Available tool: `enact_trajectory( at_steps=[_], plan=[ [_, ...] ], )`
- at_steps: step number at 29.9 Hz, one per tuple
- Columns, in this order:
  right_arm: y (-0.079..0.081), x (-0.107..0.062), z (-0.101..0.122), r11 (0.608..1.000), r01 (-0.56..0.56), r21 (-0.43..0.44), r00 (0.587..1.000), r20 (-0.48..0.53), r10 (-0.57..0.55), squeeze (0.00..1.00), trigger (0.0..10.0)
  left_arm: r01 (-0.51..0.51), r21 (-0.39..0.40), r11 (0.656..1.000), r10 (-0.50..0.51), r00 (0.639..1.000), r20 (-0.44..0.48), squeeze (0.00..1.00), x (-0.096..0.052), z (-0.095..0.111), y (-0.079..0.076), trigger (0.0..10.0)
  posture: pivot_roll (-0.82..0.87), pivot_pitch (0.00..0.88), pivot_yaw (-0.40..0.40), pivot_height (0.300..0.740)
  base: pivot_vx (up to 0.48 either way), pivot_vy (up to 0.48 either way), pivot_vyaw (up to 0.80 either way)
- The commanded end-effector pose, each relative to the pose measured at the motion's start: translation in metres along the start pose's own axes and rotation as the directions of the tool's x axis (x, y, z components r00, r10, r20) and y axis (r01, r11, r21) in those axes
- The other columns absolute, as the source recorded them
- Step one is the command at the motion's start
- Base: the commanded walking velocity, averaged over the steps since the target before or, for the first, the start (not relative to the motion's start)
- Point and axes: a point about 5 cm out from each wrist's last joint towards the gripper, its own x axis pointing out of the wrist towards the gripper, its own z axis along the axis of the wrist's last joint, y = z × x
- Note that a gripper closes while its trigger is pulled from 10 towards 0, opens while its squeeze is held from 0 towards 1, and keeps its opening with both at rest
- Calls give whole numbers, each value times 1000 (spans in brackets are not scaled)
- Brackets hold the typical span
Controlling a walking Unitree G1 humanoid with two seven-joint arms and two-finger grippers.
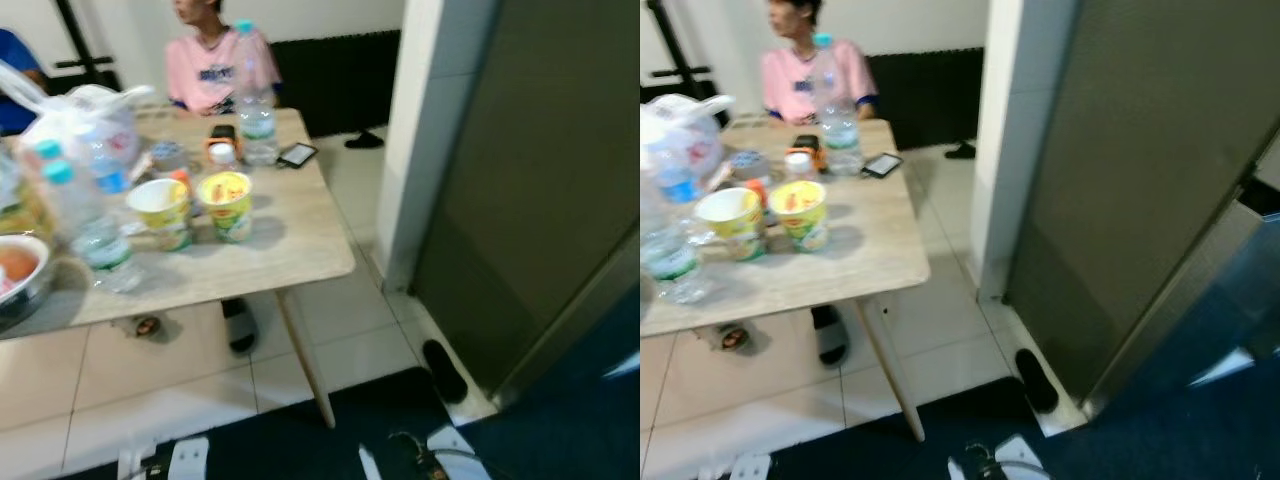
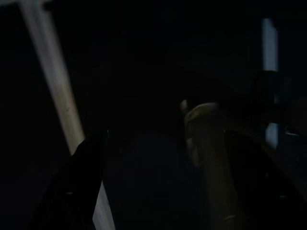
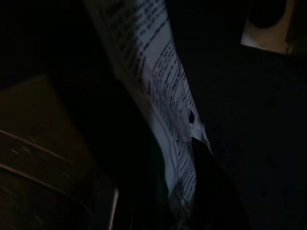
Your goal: Restocking fridge
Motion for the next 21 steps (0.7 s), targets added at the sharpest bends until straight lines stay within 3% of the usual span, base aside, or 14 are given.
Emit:
enact_trajectory(
  at_steps=[1,21],
  plan=[
    [0,0,0,1000,2,-5,1000,6,-2,0,10000,2,5,1000,-2,1000,-10,0,0,-2,-2,10000,2,0,35,740,0,0,-769],
    [2,0,11,1000,-15,-6,999,28,15,0,10000,11,15,1000,-11,1000,-3,0,1,0,-5,10000,0,0,35,740,0,0,-769]
  ],
)
